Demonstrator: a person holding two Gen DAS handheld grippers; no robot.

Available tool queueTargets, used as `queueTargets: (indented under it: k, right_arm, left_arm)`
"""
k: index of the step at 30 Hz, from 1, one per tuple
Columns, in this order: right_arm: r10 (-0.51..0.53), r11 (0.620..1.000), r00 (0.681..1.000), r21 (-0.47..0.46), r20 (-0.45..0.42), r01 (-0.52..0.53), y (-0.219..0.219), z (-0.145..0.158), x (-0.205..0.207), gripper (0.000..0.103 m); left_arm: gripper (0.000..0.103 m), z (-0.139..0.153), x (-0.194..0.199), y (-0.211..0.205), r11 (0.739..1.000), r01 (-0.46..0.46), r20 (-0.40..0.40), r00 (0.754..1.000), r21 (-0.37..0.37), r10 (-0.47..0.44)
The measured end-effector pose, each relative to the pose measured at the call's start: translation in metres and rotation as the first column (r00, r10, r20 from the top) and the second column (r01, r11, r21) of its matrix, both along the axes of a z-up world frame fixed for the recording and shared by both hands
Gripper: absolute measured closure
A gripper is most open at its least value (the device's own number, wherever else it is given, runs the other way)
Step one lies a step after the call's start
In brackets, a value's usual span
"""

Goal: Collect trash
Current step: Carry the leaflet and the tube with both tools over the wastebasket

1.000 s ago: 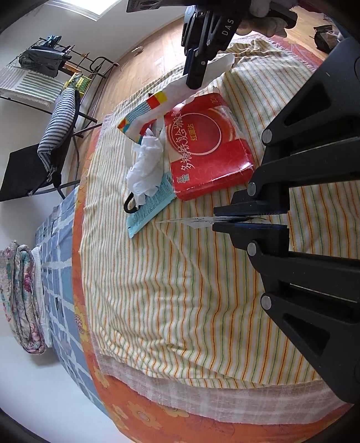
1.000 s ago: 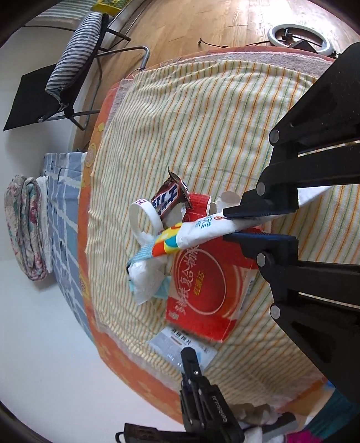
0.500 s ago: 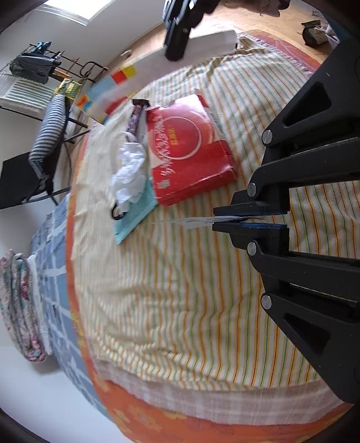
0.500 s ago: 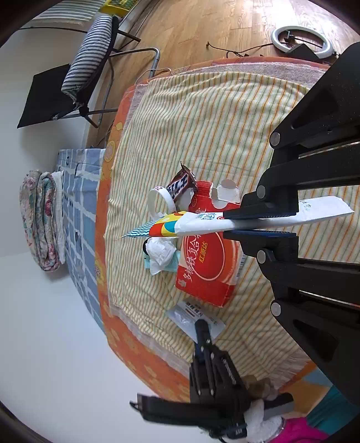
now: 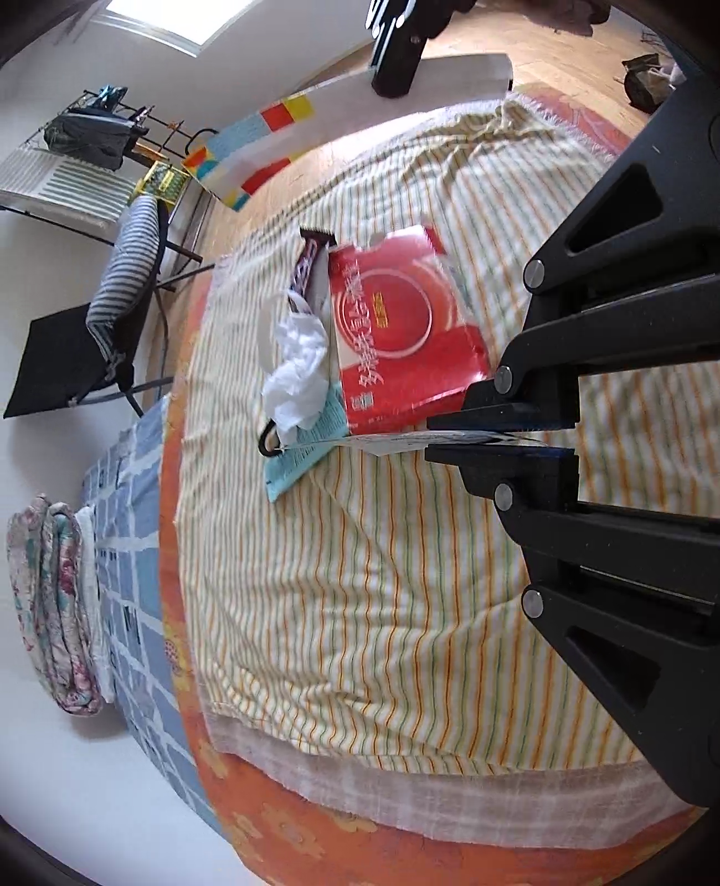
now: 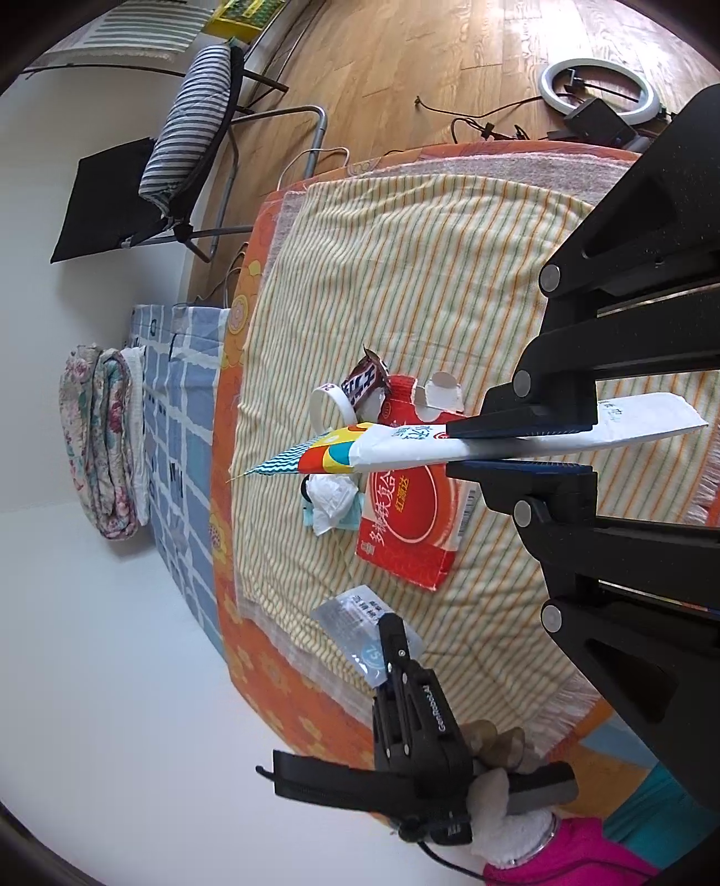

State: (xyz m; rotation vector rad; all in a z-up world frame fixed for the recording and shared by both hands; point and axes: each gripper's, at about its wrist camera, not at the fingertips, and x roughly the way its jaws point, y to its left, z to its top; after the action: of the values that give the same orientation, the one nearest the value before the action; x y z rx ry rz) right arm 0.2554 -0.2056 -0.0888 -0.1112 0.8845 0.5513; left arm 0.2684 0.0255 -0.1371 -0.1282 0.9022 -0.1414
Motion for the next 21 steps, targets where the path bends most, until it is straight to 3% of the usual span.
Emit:
queueTargets:
  k: [15,21]
  right_arm:
    - [0.006,0.998,1.000,0.069,-0.015,-0.005,0.012,0.017,-0.084,0.098]
    - [0.030,0.998,0.999,0.064,-0.021,-0.028,0.028,0.014,-0.128,0.098]
  left_arm:
    - [0.102,0.055,-0.104,-0.006,0.998,0.066,0.083,0.994,0.007,-0.066]
    - [0.102,0.055,-0.149,-0.014,0.995,0.097,0.084,0.992,0.008,-0.097]
